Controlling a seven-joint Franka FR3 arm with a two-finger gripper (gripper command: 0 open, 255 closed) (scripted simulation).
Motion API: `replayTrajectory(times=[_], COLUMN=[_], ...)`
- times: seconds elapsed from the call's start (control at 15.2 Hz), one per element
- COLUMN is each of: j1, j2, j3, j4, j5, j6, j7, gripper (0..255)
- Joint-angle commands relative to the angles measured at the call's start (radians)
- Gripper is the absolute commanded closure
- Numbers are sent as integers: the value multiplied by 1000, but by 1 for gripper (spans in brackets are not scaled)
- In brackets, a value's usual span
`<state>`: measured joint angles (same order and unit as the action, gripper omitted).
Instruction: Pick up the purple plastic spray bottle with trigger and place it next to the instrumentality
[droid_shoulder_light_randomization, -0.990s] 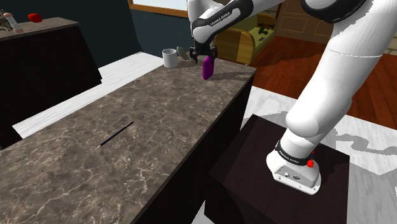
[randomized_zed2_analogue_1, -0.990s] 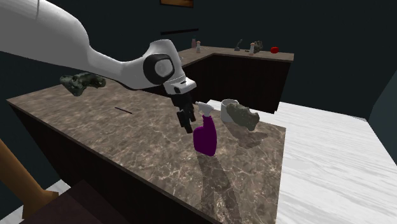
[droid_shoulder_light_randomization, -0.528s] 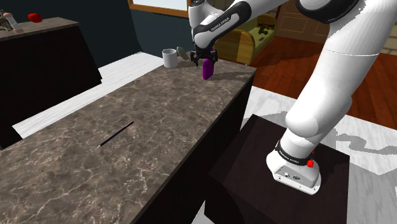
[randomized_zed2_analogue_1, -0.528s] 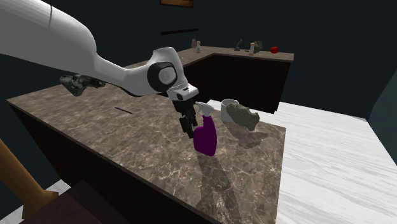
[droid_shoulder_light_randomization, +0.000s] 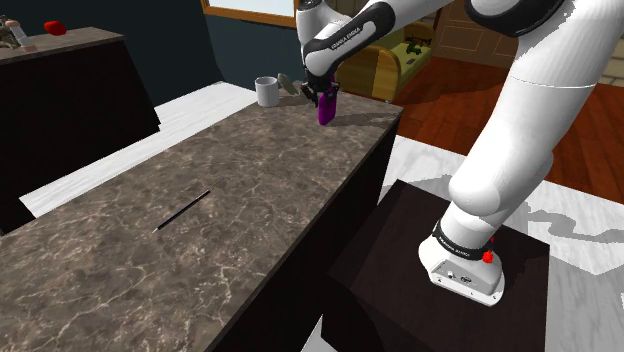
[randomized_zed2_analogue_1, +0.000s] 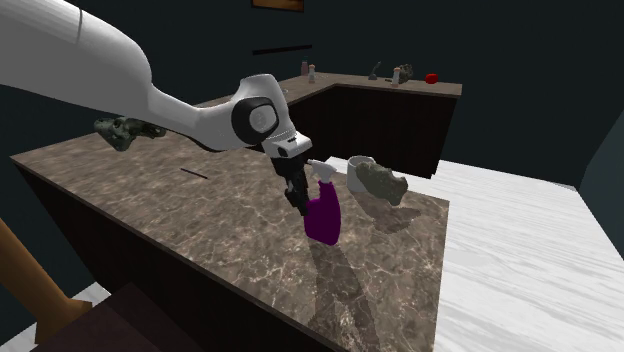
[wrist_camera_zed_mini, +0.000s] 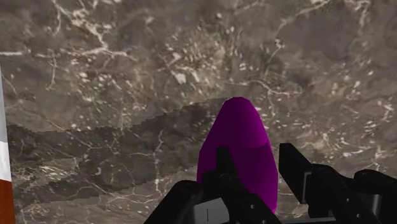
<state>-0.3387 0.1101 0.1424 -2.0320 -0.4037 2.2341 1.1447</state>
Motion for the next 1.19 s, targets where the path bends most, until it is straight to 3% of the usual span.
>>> replayTrajectory(times=[0.0, 0.33, 1.12], j1=[0, 0, 1], j2=[1, 0, -56], j3=[0, 0, 6], j4=[0, -1, 91], j5=[0, 0, 45], j6=[0, 0, -138], j7=[0, 0, -61], gripper=[255, 255, 255])
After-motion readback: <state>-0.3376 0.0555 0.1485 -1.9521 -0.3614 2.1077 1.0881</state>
